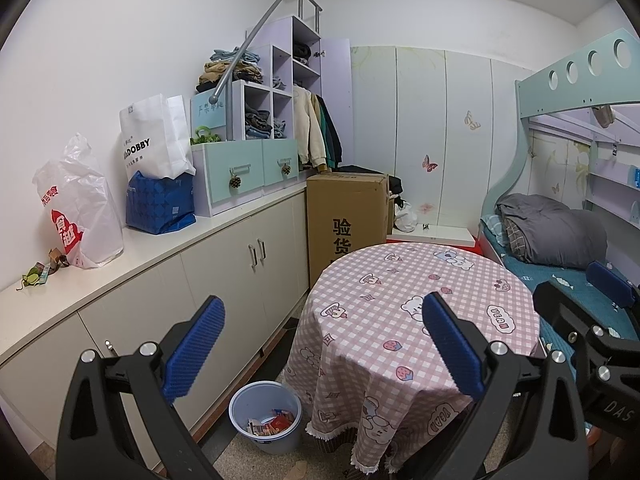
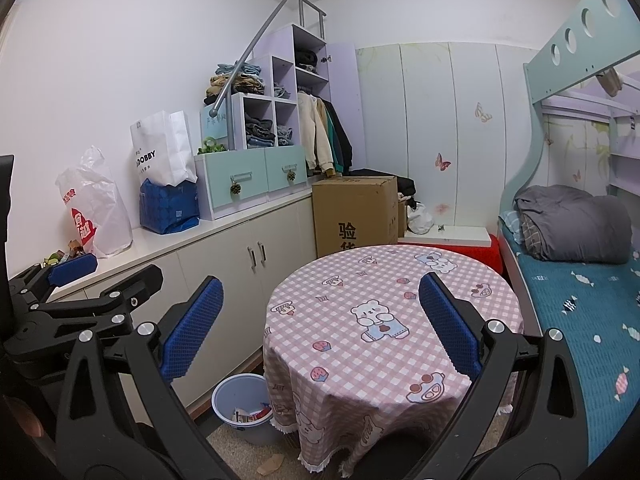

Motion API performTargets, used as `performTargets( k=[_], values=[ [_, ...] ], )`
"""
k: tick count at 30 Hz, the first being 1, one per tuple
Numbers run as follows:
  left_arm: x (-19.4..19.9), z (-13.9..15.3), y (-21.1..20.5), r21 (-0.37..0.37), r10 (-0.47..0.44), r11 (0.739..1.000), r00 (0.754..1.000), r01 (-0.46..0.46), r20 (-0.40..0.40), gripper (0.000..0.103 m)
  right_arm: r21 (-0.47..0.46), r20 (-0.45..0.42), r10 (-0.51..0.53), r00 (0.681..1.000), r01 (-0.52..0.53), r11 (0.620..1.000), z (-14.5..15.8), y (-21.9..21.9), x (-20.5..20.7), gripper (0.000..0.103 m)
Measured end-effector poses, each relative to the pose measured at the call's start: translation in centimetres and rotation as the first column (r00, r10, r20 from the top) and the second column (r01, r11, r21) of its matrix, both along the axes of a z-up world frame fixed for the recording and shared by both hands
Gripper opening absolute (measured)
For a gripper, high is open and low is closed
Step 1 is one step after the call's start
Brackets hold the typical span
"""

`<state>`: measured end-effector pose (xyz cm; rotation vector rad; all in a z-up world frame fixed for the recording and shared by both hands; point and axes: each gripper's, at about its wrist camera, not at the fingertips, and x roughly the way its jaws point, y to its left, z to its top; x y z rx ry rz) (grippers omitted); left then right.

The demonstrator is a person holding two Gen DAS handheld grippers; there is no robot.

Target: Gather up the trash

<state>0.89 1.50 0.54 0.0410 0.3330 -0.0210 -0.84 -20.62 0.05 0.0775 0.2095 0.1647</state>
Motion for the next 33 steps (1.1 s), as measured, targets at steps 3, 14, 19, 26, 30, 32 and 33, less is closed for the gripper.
performTargets(
  k=[3,14,19,26,30,32,33],
  values=[
    [-0.01,-0.06,0.01,-0.001,0.001,1.0,1.0,-0.001,0.0,0.097,0.0,-0.001,0.0,1.0,0.0,1.0,0.03,0.02,0.04,0.096],
    [0.03,0.03,0.02,-0.001,-0.001,1.0,1.0,0.001,-0.001,0.097,-0.002,-0.002,0.001,1.0,-0.001,1.0,0.01,0.05,-0.03,0.096],
    [0.02,-0.09,0.01,-0.001,0.0,1.0,1.0,0.0,-0.002,0.097,-0.002,-0.003,0.001,1.0,-0.001,1.0,-0.11,0.15,-0.04,0.096],
    [0.03,-0.1,0.05,0.0,0.0,1.0,1.0,0.0,-0.002,0.097,-0.002,-0.003,0.001,1.0,-0.001,1.0,-0.07,0.16,-0.06,0.096],
    [0.05,-0.04,0.04,-0.001,0.0,1.0,1.0,0.0,-0.002,0.097,-0.001,-0.004,0.001,1.0,-0.001,1.0,-0.06,0.14,-0.05,0.096],
    [0.06,-0.04,0.04,0.0,-0.001,1.0,1.0,0.001,-0.002,0.097,-0.003,-0.004,-0.001,1.0,0.001,1.0,-0.03,0.19,-0.03,0.096],
    [0.05,-0.08,0.05,0.001,-0.001,1.0,1.0,0.001,-0.002,0.097,-0.002,-0.004,0.0,1.0,0.0,1.0,-0.03,0.16,-0.04,0.096]
  ],
)
